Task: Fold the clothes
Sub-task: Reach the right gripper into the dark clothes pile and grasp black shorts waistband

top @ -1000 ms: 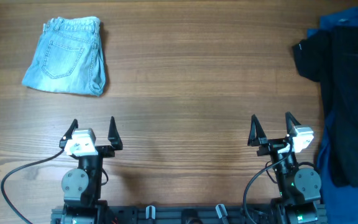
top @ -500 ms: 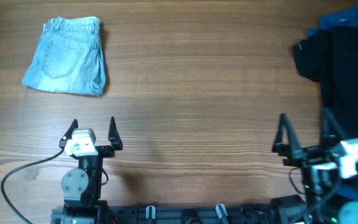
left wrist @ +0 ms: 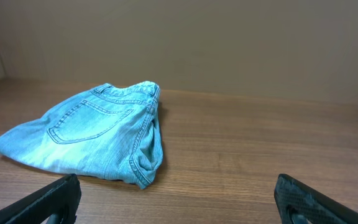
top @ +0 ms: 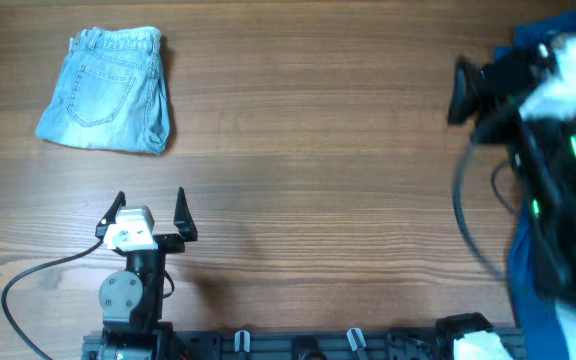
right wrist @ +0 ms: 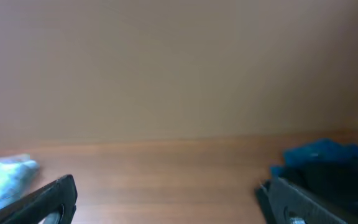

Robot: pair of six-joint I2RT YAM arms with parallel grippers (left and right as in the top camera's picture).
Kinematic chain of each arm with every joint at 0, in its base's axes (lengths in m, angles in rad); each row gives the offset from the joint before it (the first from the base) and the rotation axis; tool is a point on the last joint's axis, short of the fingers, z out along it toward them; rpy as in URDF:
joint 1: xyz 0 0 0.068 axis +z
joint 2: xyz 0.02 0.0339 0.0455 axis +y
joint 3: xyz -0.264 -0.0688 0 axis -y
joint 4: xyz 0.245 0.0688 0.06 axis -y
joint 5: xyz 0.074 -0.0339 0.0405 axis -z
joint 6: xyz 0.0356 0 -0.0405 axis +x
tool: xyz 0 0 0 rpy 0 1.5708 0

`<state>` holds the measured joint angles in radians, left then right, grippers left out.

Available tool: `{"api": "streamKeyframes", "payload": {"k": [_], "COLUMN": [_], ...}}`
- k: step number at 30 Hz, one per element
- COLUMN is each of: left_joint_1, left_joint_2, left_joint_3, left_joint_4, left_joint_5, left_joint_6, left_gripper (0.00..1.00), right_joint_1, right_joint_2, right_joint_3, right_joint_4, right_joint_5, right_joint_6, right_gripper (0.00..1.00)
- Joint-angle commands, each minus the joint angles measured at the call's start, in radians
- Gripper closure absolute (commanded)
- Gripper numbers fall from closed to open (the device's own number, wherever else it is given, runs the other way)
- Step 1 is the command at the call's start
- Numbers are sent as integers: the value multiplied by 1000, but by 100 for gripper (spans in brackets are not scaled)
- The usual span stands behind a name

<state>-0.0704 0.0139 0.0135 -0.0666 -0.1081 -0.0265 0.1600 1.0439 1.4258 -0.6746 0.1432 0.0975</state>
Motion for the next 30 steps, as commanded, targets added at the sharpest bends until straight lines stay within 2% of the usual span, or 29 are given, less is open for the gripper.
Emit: {"api": "streamKeyframes", "payload": {"k": [1,5,9,12,14,17,21,30], "left_joint_1": [-6,-6,-6,-6,-6,-6,-6,-6], "left_joint_2": [-7,-7,-7,-7,-7,-7,-7,-7], "left_joint_3": [-7,-7,-7,-7,-7,-7,-7,-7], "left_joint_4": [4,4,4,4,4,4,4,4], "left_joint_5": [-13,-14,-13,-14,-14,-13,-13,-13], "left_joint_6": [19,19,19,19,19,19,19,19], "left_gripper": [0,0,0,0,0,0,0,0], "right_joint_1": [-14,-120,-281,-379,-413,-464,-513,-528], "right_joint_2": [204,408,543,641,691,769,876,1207], "right_joint_3": [187,309,311,311,311,309,309,309], "right_joint_4": [-113,-190,-166,-82,-55,3,72,326], "right_joint_5": [200,227,223,171,171,170,167,126], "right_joint_6": [-114,-127,-132,-218,-251,-222,-173,-211], "right_gripper": [0,0,0,0,0,1,12,13]}}
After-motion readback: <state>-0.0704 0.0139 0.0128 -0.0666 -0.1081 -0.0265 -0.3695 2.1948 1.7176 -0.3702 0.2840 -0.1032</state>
